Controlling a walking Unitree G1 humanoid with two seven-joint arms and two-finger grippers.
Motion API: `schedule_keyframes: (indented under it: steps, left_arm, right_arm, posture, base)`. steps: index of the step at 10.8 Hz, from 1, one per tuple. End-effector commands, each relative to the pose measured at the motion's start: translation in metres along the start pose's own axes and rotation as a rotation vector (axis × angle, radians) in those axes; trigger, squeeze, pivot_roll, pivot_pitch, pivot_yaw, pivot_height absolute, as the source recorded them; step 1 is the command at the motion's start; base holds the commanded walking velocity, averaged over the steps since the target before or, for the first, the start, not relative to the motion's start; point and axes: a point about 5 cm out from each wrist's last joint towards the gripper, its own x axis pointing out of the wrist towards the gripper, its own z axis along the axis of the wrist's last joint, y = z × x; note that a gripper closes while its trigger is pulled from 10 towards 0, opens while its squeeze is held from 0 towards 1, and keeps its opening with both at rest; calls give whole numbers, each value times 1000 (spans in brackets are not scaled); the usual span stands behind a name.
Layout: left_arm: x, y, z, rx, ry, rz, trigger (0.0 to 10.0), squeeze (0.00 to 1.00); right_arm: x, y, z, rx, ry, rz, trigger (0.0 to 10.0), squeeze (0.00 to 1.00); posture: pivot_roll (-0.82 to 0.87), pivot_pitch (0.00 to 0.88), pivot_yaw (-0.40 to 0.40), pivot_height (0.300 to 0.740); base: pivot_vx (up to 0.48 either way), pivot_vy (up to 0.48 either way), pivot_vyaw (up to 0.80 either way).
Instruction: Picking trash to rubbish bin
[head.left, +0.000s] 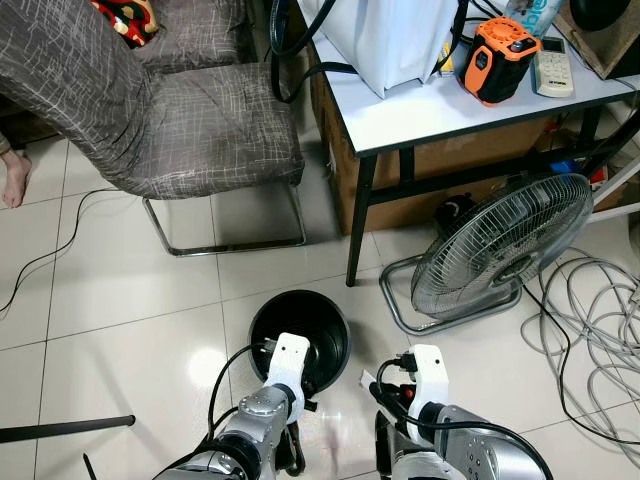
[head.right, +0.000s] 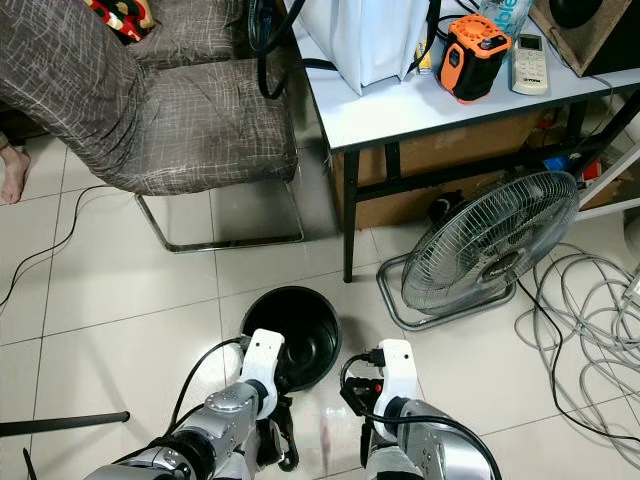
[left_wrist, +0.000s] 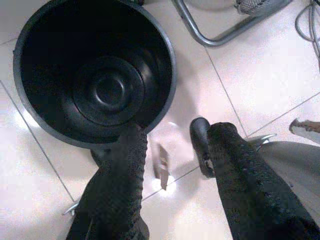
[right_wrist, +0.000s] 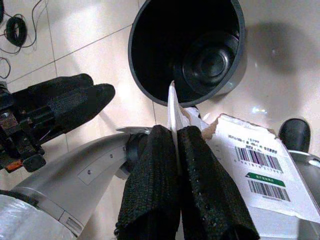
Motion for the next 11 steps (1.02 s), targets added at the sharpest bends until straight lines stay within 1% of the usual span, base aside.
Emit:
schedule_keyframes:
  steps: [1, 4, 5, 6, 7, 8, 9, 11]
  left_arm:
    - [-2, -1, -11, -6, 33, 10, 10000, 1000]
    - [-2, 0, -10, -22, 25, 5, 10000, 1000]
    - [-2, 2, -8, -12, 9, 8, 10000, 1000]
    - [-3, 6, -3, -3, -33, -8, 10000, 1000]
    - [-6, 15, -6, -6, -50, -23, 10000, 1000]
    - [-8, 19, -9, -7, -54, -28, 10000, 1000]
    - [-12, 29, -13, 17, -67, -33, 10000, 1000]
    - [-22, 45, -18, 38, -114, -48, 10000, 1000]
  right_arm:
    - [-2, 1, -9, 26, 24, -3, 10000, 0]
    - [-2, 0, -8, 26, 26, -4, 10000, 0]
    - [-2, 0, -8, 26, 27, -3, 10000, 0]
    - [1, -4, -5, 14, 22, -12, 10000, 0]
    - [6, -6, 1, 6, 8, -15, 10000, 0]
    - [9, -7, 3, -1, 5, -16, 10000, 0]
    - [14, -8, 8, -11, 1, -17, 10000, 0]
    - [25, -6, 15, -68, 1, 2, 10000, 0]
  posture:
    - [-306, 302, 78, 740]
    - [-303, 301, 75, 740]
    - [-295, 298, 74, 740]
    - [-273, 294, 75, 740]
    - [-258, 290, 78, 740]
    - [-250, 289, 79, 740]
    - [-223, 283, 82, 740]
    - [-162, 279, 87, 740]
  base:
    - [0, 0, 0]
    - [0, 0, 0]
    - [0, 0, 0]
    - [0, 0, 0]
    - [0, 0, 0]
    - [0, 0, 0]
    - [0, 0, 0]
    - [0, 0, 0]
